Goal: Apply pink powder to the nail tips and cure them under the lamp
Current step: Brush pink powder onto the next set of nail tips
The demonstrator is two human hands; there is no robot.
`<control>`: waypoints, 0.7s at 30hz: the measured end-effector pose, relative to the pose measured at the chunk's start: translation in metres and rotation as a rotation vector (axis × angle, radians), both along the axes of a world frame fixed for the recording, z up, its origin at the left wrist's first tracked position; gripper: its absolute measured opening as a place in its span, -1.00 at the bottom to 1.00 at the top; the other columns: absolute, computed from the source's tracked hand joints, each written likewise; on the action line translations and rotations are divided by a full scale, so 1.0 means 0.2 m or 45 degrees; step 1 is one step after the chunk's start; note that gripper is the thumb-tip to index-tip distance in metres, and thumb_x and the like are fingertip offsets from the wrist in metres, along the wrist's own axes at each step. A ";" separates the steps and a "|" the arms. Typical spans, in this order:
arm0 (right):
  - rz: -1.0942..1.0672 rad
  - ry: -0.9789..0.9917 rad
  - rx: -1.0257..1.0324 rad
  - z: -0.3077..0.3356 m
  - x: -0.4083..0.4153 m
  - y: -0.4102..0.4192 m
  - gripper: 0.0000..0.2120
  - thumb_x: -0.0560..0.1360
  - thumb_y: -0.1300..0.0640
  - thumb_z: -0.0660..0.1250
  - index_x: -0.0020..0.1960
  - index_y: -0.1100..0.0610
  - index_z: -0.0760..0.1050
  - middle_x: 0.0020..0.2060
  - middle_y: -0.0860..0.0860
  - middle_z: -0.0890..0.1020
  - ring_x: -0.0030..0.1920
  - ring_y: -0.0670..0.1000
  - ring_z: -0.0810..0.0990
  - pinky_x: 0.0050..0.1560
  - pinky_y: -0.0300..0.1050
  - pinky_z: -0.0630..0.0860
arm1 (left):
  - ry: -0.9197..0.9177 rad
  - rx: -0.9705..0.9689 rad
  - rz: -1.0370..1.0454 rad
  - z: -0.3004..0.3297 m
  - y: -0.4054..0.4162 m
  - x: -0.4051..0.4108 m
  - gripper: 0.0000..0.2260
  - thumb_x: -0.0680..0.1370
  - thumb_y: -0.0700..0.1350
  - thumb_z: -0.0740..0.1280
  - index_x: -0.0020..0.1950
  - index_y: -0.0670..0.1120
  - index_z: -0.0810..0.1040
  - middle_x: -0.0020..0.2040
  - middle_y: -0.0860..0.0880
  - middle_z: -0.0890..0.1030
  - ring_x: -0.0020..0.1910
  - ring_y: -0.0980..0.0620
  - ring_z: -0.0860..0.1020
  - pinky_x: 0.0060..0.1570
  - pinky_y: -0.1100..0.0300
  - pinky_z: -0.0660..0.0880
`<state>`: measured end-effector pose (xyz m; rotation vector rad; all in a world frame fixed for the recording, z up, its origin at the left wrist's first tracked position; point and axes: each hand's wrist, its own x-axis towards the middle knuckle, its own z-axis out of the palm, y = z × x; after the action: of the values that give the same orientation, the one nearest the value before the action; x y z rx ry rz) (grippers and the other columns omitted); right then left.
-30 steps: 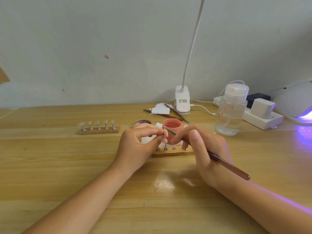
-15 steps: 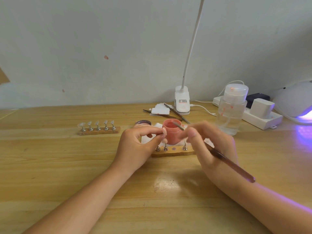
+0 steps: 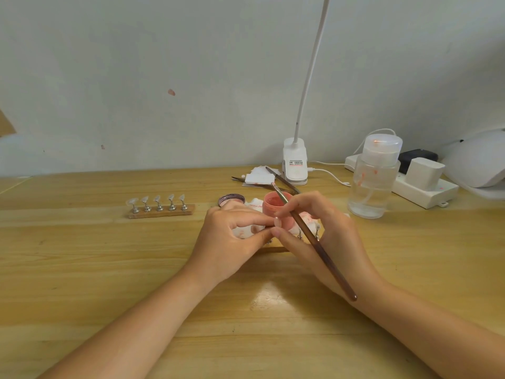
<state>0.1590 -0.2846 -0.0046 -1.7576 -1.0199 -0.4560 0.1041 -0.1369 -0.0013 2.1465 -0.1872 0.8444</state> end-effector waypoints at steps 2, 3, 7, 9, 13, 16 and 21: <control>0.023 0.026 0.026 0.00 0.00 0.00 -0.70 0.31 0.24 0.52 -0.11 0.00 0.46 -0.21 -0.28 0.59 -0.11 -0.26 0.56 -0.03 -0.49 0.35 | 0.024 0.014 -0.002 0.01 -0.01 0.00 -0.70 0.33 0.01 0.43 0.02 0.24 0.53 -0.26 0.39 0.58 -0.05 0.21 0.50 0.14 -0.05 0.39; 0.026 0.043 0.054 0.00 0.00 0.00 -0.68 0.31 0.25 0.52 -0.12 -0.02 0.45 -0.22 -0.30 0.58 -0.11 -0.30 0.55 -0.05 -0.51 0.34 | 0.037 0.022 0.005 0.01 -0.01 0.00 -0.70 0.32 0.06 0.42 0.02 0.25 0.53 -0.22 0.41 0.57 -0.01 0.23 0.49 0.16 -0.09 0.36; -0.016 0.114 0.062 0.00 0.04 -0.02 -0.69 0.32 0.20 0.51 -0.14 -0.07 0.42 -0.22 -0.17 0.61 -0.09 -0.23 0.55 -0.05 -0.51 0.31 | 0.102 0.041 0.052 0.00 -0.01 0.00 -0.76 0.24 0.18 0.48 -0.14 0.29 0.56 -0.14 0.38 0.56 -0.02 0.26 0.47 0.12 -0.13 0.38; -0.010 0.125 0.006 0.00 0.05 -0.03 -0.73 0.33 0.17 0.51 -0.13 -0.03 0.45 -0.25 -0.14 0.62 -0.09 -0.19 0.55 -0.05 -0.49 0.31 | 0.158 0.061 0.065 -0.01 0.00 0.00 -0.65 0.21 0.25 0.47 -0.09 0.20 0.54 -0.14 0.30 0.57 -0.06 0.25 0.48 0.11 -0.12 0.39; -0.038 0.059 -0.090 -0.01 0.07 -0.04 -0.76 0.32 0.14 0.51 -0.14 0.00 0.46 -0.28 -0.16 0.60 -0.10 -0.17 0.53 -0.04 -0.36 0.38 | 0.270 0.052 0.082 -0.02 0.01 0.02 -0.54 0.15 0.31 0.40 -0.10 0.06 0.51 -0.20 0.22 0.57 -0.13 0.19 0.53 0.08 -0.03 0.42; -0.053 -0.013 -0.126 -0.01 0.07 -0.03 -0.73 0.31 0.13 0.52 -0.15 -0.04 0.44 -0.29 -0.17 0.60 -0.13 -0.15 0.53 -0.06 -0.33 0.39 | 0.332 0.012 0.060 -0.04 0.02 0.03 -0.69 0.22 0.07 0.53 -0.16 0.06 0.49 -0.28 0.15 0.54 -0.25 0.16 0.50 0.00 0.09 0.47; -0.060 -0.093 -0.207 -0.02 0.07 -0.03 -0.78 0.31 0.13 0.52 -0.14 0.04 0.52 -0.26 -0.16 0.60 -0.14 -0.08 0.56 -0.02 -0.09 0.44 | 0.341 -0.018 0.027 -0.05 0.03 0.03 -0.72 0.24 -0.02 0.54 -0.16 0.05 0.51 -0.28 0.15 0.54 -0.24 0.11 0.49 -0.02 0.09 0.49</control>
<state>0.1730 -0.2903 -0.0078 -1.9251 -1.0941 -0.4810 0.1103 -0.1305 -0.0120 2.2259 -0.0214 0.5599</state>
